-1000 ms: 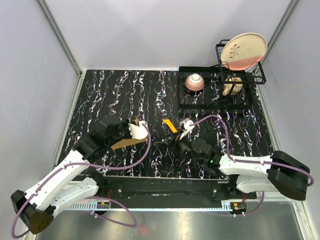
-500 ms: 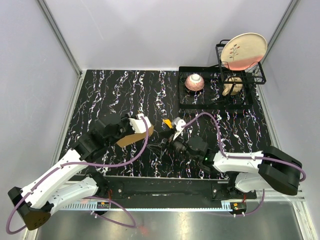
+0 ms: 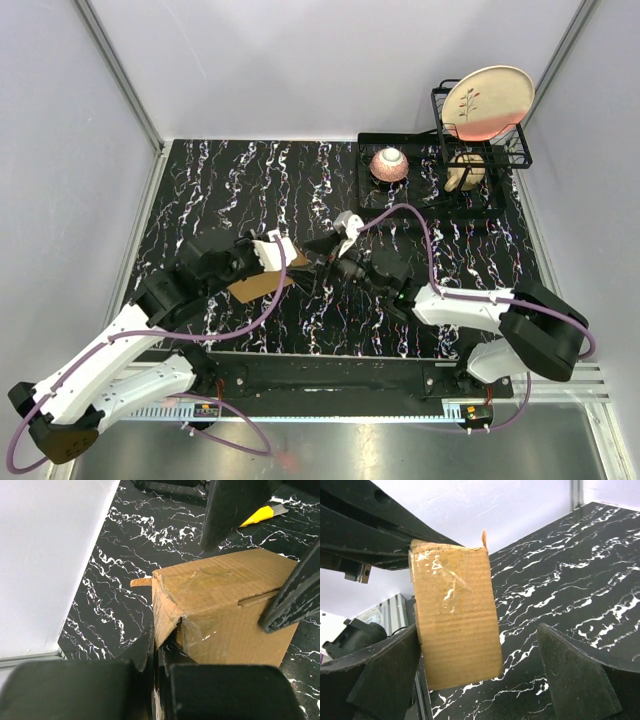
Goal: Unpack the express box
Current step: Open the express box at the center of the board.
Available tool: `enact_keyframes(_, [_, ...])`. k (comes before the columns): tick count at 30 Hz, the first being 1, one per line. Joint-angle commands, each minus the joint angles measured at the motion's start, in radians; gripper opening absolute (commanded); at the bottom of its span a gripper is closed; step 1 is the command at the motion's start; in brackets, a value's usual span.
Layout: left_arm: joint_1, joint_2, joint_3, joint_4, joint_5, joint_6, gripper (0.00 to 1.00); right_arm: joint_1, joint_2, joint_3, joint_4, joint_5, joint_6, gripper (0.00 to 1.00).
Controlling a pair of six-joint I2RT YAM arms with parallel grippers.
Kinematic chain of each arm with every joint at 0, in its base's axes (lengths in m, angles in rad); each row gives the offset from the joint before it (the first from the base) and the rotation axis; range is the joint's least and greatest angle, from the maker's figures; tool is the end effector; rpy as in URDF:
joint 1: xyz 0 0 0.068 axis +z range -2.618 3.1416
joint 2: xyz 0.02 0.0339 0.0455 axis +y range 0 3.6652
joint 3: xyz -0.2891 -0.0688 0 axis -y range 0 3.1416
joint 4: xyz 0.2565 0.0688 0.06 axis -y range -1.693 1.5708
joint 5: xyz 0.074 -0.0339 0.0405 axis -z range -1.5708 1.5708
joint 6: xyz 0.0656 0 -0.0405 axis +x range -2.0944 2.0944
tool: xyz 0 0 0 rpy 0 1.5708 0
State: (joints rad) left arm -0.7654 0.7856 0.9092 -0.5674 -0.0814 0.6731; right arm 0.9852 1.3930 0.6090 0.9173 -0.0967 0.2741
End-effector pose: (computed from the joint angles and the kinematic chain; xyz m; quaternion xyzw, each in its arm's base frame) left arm 0.1397 -0.1269 0.3493 0.5401 0.6498 0.0097 0.5347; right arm 0.1776 0.2793 0.2779 -0.2630 0.6039 0.4684 0.5888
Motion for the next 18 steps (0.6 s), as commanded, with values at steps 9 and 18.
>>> enact_keyframes(9, [-0.009,-0.034,0.074,0.000,0.074,-0.050,0.00,-0.025,0.075,0.126,0.049,-0.343,0.031,0.90])
enact_keyframes(18, [-0.005,-0.029,0.118,-0.040,0.100,-0.043,0.00,-0.029,0.043,0.133,-0.063,-0.463,-0.018,0.49])
